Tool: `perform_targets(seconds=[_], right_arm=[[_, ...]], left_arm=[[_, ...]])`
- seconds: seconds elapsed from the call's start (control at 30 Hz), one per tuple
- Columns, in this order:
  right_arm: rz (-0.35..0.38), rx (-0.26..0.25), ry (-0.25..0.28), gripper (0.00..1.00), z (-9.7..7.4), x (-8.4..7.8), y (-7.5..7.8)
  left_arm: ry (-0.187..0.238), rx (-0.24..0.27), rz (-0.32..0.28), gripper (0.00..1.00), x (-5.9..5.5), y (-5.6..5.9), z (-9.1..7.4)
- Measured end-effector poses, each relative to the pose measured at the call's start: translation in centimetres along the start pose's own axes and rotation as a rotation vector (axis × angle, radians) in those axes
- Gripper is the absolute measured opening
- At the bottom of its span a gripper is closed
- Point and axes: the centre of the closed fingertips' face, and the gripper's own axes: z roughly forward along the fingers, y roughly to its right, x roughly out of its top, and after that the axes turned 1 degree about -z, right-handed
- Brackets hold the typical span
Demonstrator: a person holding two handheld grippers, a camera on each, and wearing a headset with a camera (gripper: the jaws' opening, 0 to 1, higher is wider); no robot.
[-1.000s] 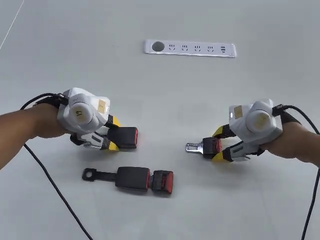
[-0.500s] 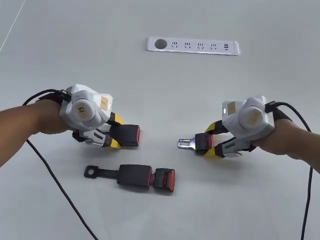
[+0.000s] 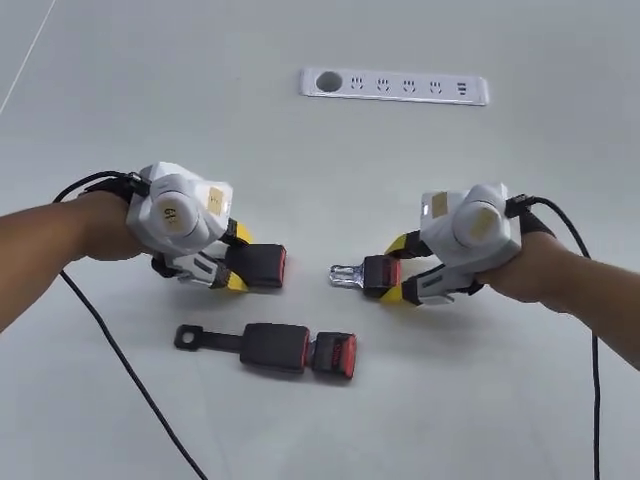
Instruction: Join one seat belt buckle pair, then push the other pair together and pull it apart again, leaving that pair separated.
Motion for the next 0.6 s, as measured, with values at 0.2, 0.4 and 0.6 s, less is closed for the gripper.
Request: perform_targets(seconds=[0.2, 0.4, 0.6], right_arm=[[-0.002, 0.003, 0.016, 0.33, 0.7, 0.4, 0.2], [0.003, 0.003, 0.04, 0.33, 1.6, 1.5, 0.4], [0.008, 0.01, 0.071, 0.33, 2.5, 2.6, 0.4]], left_arm=[[-0.006, -0.004, 0.007, 0.33, 0.0, 0.0, 0.0], [-0.012, -0.009, 0.013, 0.33, -0.1, 0.0, 0.0], [-0.016, -0.011, 0.017, 0.33, -0.1, 0.1, 0.0]])
